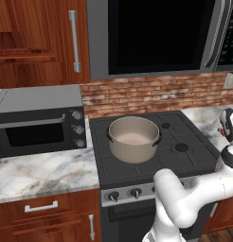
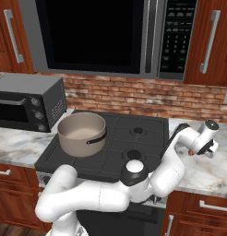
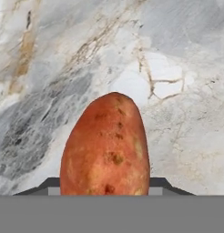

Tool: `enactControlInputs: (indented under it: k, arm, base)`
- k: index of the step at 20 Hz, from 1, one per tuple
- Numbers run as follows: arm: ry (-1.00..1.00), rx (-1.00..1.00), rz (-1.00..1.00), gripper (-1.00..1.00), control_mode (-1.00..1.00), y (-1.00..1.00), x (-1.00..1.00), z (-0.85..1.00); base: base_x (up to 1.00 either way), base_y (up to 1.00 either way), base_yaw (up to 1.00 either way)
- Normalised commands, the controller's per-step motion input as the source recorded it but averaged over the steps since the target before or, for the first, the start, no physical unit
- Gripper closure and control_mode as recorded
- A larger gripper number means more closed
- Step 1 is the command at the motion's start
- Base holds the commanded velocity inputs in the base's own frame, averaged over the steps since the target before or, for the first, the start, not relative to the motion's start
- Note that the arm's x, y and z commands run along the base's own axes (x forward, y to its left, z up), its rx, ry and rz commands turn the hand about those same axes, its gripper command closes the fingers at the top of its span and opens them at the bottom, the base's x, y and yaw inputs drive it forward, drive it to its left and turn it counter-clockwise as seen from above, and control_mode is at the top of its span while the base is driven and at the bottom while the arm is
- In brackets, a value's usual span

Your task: Turn on the burner for the pot on the stove. Wait thirty seconds for the pot to heat up. Then add the sweet potato to the pot.

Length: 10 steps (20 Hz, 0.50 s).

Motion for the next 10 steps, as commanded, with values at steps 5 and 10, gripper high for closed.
enactControlInputs:
  k: [5,10]
  arm:
    - [0.0,0.0,0.0,1.0,-1.0,0.03,0.37,-0.37]
    - [0.0,0.0,0.0,1.0,-1.0,0.0,0.15,-0.26]
  base:
    - [0.0,0.0,0.0]
    - [0.0,0.0,0.0]
